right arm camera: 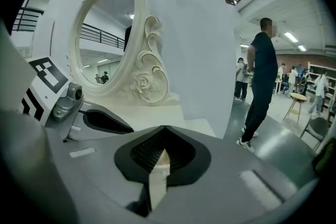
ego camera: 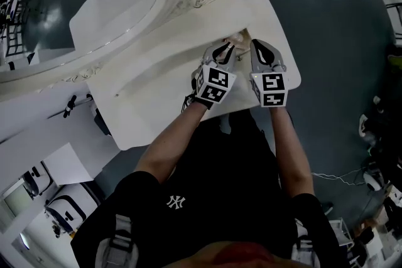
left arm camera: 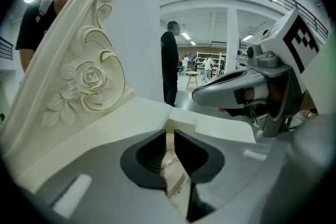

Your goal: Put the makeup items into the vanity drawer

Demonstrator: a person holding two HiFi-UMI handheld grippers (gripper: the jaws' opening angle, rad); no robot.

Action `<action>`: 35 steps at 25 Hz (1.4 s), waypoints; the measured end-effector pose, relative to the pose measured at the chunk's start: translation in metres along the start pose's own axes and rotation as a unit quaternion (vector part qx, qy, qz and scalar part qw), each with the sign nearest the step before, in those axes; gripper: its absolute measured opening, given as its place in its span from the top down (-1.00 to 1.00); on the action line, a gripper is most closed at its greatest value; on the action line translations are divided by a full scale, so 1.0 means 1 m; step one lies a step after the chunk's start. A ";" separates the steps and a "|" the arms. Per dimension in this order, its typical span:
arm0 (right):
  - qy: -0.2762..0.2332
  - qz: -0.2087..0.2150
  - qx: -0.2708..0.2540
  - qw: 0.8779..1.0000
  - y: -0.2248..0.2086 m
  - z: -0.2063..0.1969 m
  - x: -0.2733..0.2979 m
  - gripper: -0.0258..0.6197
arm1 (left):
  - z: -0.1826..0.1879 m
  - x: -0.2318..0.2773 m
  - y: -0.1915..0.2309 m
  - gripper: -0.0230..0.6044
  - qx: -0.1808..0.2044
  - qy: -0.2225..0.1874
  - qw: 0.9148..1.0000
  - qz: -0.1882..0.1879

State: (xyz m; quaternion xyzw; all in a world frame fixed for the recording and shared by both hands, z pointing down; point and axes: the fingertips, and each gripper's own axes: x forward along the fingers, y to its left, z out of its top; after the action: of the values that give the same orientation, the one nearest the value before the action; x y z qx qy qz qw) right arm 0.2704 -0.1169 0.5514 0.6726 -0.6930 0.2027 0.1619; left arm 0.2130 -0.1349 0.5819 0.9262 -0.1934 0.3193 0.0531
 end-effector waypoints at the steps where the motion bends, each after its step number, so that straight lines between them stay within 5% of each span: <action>1: -0.001 0.000 0.000 1.000 0.001 0.001 -0.001 0.84 | 0.001 -0.002 0.000 0.78 0.000 -0.002 1.000 0.001; 19: -0.035 -0.006 0.019 0.999 0.025 0.039 -0.023 0.84 | 0.060 -0.054 0.019 0.93 -0.039 -0.087 0.995 0.010; 35: -0.093 -0.018 0.065 0.993 0.035 0.106 -0.077 0.84 | 0.129 -0.120 0.002 0.93 -0.085 -0.160 0.982 -0.054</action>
State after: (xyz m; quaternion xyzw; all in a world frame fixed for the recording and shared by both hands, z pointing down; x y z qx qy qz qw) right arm 0.2438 -0.1028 0.4199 0.7098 -0.6785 0.1810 0.0560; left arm 0.1993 -0.1267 0.4062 0.9665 -0.1758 0.1462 0.1169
